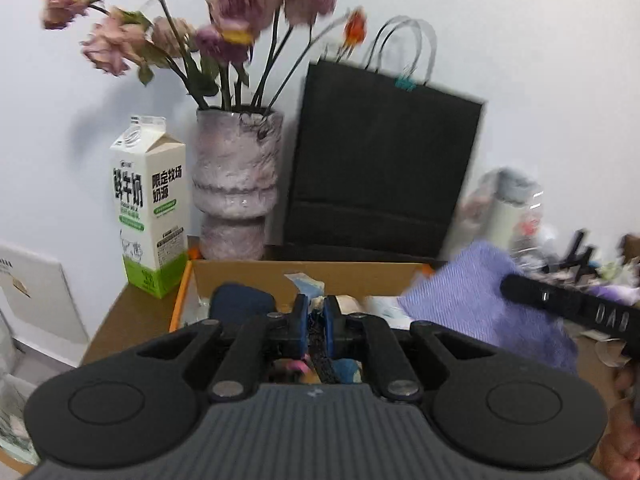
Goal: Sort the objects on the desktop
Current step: 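Carry the cloth and packet into the box and open both tools, then move both tools back toward the red rose and white lids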
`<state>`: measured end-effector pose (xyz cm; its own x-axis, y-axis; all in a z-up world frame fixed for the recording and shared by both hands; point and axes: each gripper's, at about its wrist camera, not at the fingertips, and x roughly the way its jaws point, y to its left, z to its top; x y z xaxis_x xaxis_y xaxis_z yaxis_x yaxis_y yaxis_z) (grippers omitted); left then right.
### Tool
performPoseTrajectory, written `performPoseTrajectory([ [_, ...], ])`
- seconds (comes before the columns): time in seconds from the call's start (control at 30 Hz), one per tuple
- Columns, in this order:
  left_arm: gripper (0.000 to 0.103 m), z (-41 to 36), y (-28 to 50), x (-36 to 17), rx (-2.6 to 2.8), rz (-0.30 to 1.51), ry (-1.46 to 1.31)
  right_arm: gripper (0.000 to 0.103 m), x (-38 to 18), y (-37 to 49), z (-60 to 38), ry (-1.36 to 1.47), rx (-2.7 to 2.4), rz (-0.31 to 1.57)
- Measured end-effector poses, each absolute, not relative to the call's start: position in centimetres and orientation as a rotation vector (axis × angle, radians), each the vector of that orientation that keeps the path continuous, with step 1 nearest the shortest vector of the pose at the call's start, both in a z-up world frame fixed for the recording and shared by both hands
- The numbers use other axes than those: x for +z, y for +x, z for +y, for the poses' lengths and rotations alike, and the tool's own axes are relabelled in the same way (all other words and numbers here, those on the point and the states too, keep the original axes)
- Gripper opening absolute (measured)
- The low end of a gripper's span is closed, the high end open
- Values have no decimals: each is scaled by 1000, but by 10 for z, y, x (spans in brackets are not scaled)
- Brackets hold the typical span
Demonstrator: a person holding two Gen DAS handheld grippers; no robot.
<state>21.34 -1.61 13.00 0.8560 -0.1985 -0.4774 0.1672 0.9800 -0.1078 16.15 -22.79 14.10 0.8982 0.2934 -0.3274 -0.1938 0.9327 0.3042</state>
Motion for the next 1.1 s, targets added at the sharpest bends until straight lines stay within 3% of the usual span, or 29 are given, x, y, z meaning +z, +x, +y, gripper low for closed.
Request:
performPoseTrajectory([
  [0.13,13,-39,263,103,-177,596,24,4,120,227,-206,254,179,470],
  [0.2,33,-44,276,91,-153,642,51,9,99,255,-194,232,169,566],
  [0.23,48,-45,278,88,-136,649,64,16,89,265,-191,226,169,621],
  [0.3,66,-45,273,86,-126,639,90,21,76,276,-186,205,155,696],
  [0.37,100,-39,264,91,-88,612,86,41,77,269,-186,172,164,679],
  [0.4,103,-34,259,94,-66,598,70,48,79,265,-188,159,151,665],
  [0.47,103,-27,246,102,-65,583,50,68,87,251,-198,143,132,640],
  [0.73,103,-14,155,108,-13,534,76,89,105,186,-228,32,135,582],
  [1.1,103,5,10,65,38,547,34,91,54,24,-237,-95,197,524],
])
